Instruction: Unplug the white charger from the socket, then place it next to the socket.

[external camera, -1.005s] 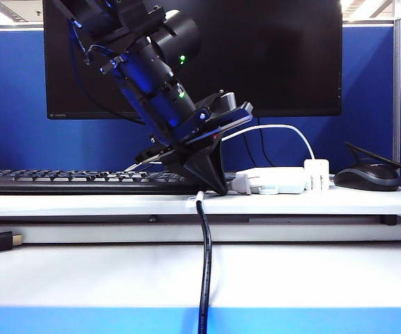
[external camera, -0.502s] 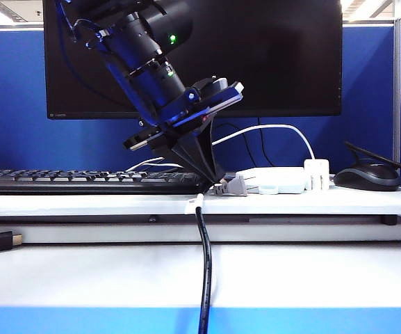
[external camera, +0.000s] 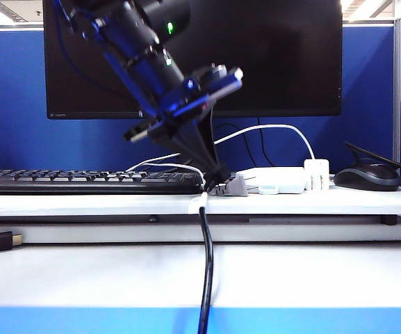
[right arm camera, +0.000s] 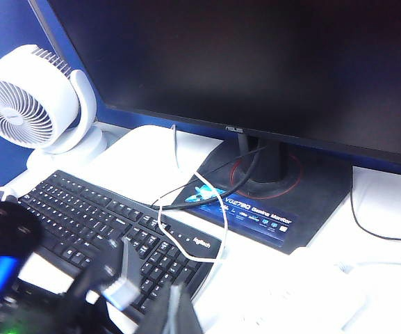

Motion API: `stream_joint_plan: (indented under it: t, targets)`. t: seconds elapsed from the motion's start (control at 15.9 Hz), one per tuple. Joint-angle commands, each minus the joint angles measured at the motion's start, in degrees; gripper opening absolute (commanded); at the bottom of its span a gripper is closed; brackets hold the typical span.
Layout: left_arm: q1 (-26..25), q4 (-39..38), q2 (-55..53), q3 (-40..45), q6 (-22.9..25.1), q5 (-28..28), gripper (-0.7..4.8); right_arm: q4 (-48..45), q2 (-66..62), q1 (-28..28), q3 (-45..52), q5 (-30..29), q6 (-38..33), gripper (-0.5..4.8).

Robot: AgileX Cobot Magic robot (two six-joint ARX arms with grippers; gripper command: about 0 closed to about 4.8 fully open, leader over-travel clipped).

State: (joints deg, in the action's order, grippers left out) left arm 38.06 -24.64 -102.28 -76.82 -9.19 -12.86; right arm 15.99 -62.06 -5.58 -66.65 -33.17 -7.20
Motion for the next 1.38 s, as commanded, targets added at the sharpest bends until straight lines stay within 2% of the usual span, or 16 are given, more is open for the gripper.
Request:
stream_joint_plan:
  t: [0.06,0.44,0.82,1.07,1.38]
  targets:
    - [0.0,0.3,1.6,-0.3,0.2,0.2,-0.05,-0.5,0.3,0.0,-0.3,-0.2,0.2,-0.08]
    - [0.0,-2.7,1.5,-0.2,0.2,1.4,-0.05,0.5,0.3,0.0,-0.3,-0.2,0.2,-0.08]
    - [0.0,-1.8,-1.2,-0.2,0.2,2.7,-0.05,0.5,0.4,0.0,-0.3,-0.2,0.2,-0.08]
    - [0.0,2.4,-4.0,-0.2,0.2,3.3,-0.05,0.5,1.2,0.0,-0.3,-0.2,0.2,-0.08]
    - [-0.1,6.0,-4.1,-0.2,-0.5,9.2,-0.05,0.5,1.8,0.0,-0.3,-0.2,0.1,-0.08]
